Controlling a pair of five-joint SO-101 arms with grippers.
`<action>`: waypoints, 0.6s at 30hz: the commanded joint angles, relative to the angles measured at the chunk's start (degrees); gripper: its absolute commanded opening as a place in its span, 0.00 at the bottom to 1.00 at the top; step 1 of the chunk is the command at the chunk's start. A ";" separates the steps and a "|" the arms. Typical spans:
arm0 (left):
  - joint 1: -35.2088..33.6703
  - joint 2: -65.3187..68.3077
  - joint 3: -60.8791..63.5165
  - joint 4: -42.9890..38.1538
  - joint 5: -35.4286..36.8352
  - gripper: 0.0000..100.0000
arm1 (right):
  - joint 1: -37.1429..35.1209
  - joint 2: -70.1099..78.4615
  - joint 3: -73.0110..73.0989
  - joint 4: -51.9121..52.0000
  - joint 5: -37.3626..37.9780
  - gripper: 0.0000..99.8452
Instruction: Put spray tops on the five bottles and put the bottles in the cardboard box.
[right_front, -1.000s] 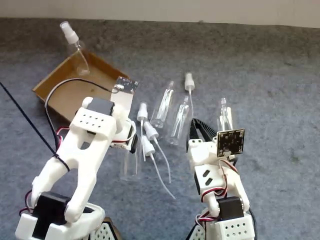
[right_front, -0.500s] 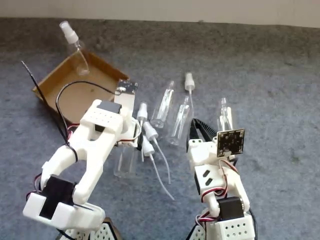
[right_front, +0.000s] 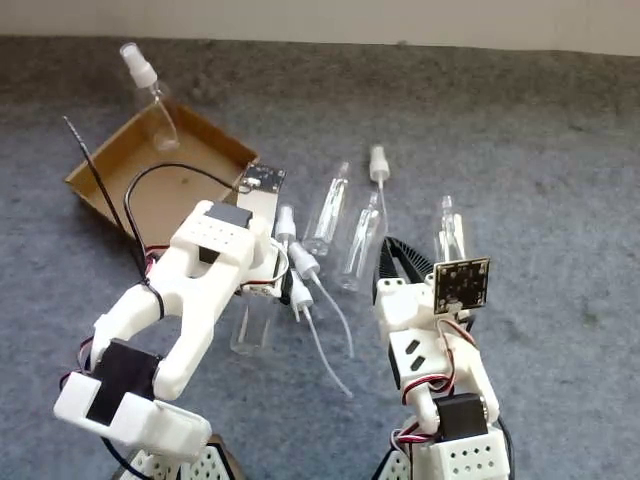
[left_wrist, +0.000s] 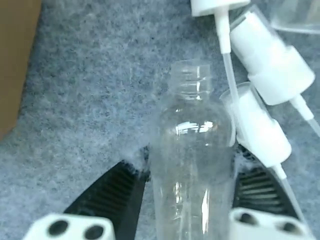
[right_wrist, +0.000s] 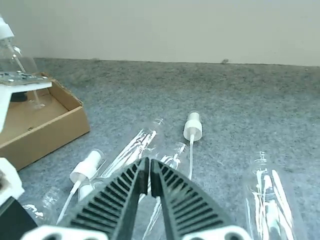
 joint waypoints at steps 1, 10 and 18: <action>0.75 1.54 0.92 -2.81 0.35 0.17 | 0.66 -0.66 8.40 -1.27 -0.18 0.01; 0.66 1.63 0.92 -2.55 -6.33 0.18 | 0.66 -0.66 8.40 -1.27 -0.18 0.01; -1.89 1.45 0.92 -2.55 -13.89 0.17 | 0.66 -0.66 8.40 -1.27 -0.18 0.01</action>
